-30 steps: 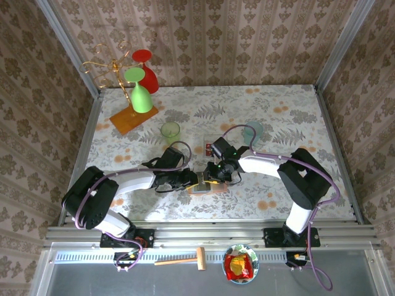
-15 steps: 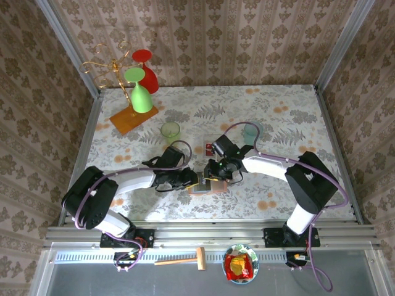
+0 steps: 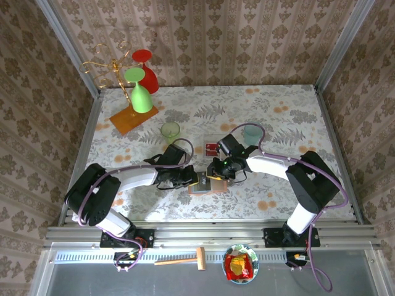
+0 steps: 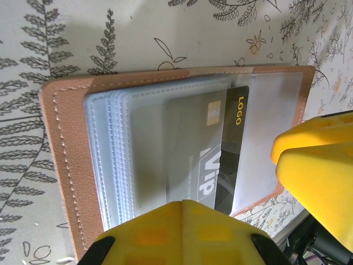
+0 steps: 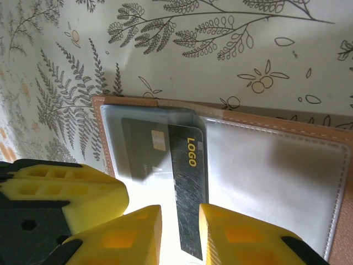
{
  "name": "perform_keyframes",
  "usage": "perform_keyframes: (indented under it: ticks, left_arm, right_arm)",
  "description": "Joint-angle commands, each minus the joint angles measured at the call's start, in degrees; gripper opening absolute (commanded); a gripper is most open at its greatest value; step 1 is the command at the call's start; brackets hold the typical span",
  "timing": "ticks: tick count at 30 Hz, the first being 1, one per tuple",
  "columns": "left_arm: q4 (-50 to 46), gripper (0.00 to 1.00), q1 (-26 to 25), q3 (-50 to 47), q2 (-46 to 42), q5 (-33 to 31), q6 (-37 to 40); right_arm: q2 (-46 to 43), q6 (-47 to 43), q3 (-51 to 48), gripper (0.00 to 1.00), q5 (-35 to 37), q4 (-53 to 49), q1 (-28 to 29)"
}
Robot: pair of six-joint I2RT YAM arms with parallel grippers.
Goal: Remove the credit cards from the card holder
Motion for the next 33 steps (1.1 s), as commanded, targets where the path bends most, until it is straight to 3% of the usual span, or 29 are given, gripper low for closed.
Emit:
perform_keyframes:
  ticks: [1, 33]
  left_arm:
    - [-0.8, 0.06, 0.5, 0.0, 0.7, -0.5, 0.8]
    - [-2.4, 0.06, 0.5, -1.5, 1.8, -1.0, 0.7]
  right_arm:
    - [0.6, 0.8, -0.9, 0.26, -2.4, 1.7, -0.3]
    - [5.2, 2.3, -4.5, 0.24, -8.1, 8.5, -1.1]
